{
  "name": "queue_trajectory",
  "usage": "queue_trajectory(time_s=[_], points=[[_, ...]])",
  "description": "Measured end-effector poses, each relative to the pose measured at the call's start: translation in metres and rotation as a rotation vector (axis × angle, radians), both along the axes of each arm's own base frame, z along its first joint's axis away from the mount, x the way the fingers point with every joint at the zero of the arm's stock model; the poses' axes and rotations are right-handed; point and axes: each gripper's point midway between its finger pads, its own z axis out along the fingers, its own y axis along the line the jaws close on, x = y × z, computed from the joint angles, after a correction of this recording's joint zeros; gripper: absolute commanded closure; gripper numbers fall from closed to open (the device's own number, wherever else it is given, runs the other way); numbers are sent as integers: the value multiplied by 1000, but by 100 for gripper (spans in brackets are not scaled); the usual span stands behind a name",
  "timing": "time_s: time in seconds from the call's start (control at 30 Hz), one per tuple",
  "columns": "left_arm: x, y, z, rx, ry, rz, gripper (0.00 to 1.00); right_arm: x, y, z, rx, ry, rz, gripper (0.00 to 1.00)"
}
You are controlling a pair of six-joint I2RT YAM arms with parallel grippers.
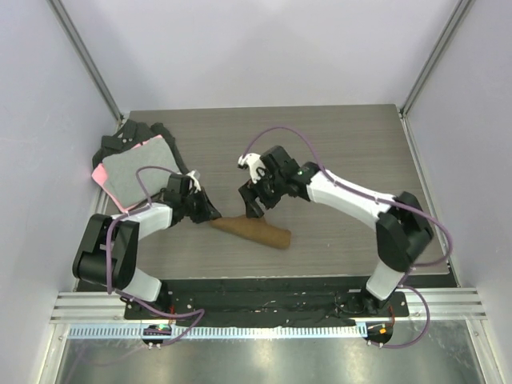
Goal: Fold the napkin, place the utensils inside, and roll it up
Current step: Roll the napkin with the utensil
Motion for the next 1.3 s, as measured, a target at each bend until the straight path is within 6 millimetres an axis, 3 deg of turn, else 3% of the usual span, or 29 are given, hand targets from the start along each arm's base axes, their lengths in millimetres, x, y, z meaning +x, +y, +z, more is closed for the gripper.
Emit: queue_trajectory(time_s=[0.1, 0.17, 0.33, 0.53, 0.73, 0.87, 0.97, 1.0, 1.1, 1.2, 1.3], points=[[-1, 0, 0, 11, 44, 1, 100, -12, 12, 24, -3, -238, 51, 20], [-2, 1, 1, 18, 70, 1, 100, -26, 25, 25, -17, -356, 103, 20], [-7, 1, 0, 27, 109, 0, 100, -57, 38, -18, -159, -517, 223, 20], [-10, 2, -1, 32, 131, 0, 100, -44, 29, -62, -327, -594, 243, 20], [-12, 3, -1, 35, 138, -2, 100, -36, 26, -71, -375, -633, 247, 26], [-12, 2, 0, 35, 139, -3, 100, -34, 25, -77, -388, -628, 262, 39], [-11, 2, 2, 33, 139, -5, 82, -35, 27, -80, -380, -600, 278, 50], [-10, 2, 3, 33, 136, -6, 68, -35, 27, -82, -373, -582, 284, 55], [-6, 2, 6, 37, 126, -6, 42, -35, 28, -85, -346, -508, 299, 59], [-3, 6, 13, 58, 101, 13, 28, -33, 29, -86, -319, -424, 305, 62], [1, 15, 25, 92, 49, 54, 22, -34, 29, -86, -289, -321, 304, 63]])
